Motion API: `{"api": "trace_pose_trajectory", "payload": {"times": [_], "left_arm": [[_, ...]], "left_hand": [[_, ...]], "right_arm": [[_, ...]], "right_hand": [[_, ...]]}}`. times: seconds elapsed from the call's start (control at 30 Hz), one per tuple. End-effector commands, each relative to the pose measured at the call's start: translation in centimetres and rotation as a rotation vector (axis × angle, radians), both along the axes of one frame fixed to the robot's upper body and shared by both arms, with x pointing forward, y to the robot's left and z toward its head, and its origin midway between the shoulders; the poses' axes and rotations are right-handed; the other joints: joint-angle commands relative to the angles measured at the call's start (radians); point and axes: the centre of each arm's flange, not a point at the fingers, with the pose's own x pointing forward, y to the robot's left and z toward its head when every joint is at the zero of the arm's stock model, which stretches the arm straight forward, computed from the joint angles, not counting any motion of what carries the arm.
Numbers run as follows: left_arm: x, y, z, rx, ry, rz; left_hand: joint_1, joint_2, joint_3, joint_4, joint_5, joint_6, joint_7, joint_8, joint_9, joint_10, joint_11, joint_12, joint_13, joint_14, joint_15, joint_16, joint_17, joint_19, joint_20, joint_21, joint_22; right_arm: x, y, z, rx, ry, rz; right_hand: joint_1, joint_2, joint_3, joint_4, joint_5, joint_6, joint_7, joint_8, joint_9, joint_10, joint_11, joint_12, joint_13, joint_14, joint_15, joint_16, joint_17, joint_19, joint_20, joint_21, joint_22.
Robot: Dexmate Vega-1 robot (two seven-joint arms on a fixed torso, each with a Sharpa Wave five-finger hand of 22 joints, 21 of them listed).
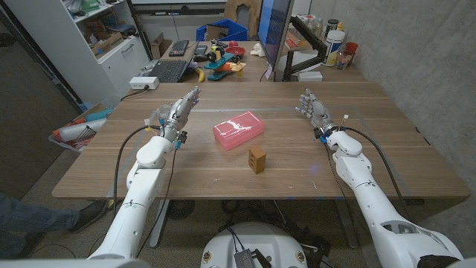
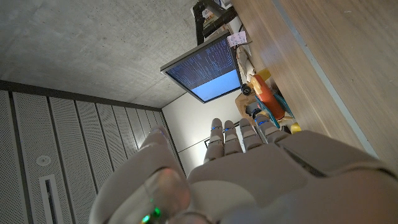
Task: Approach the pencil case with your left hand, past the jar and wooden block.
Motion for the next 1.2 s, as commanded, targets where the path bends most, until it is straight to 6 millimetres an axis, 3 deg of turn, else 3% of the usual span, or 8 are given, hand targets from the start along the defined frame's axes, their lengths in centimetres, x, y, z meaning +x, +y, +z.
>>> {"api": "trace_pose_trajectory", "payload": {"times": [0.03,1.2], "left_arm": [[-0.2,-0.2,0.3,0.028,-0.007,0.009],[-1.2,-0.5,1.0,0.128,-0.069,0.129]], "left_hand": [[0.006,0.005,0.000,-0.006,0.001,0.009,0.001,0.003,0.002,0.005,-0.001,-0.001,0.003,0.007,0.000,-0.002,0.004,-0.001,0.009,-0.007,0.001],[0.012,0.008,0.004,-0.016,0.001,0.015,-0.004,0.004,0.002,0.010,0.001,-0.002,0.004,0.009,-0.003,-0.003,0.004,0.000,0.012,-0.022,0.002]], "right_arm": [[-0.1,-0.3,-0.1,0.001,0.002,-0.005],[-0.3,-0.5,0.4,0.015,-0.014,-0.012]], "right_hand": [[-0.001,0.008,0.002,-0.002,0.004,0.010,-0.001,0.004,0.002,0.008,-0.003,-0.006,0.002,0.010,0.002,0.000,-0.001,0.009,0.003,-0.002,0.001],[-0.003,0.010,0.000,-0.005,0.004,0.015,-0.002,0.004,0.002,0.019,-0.001,-0.014,0.002,0.017,0.003,0.000,-0.005,0.019,0.003,-0.019,0.002]]}}
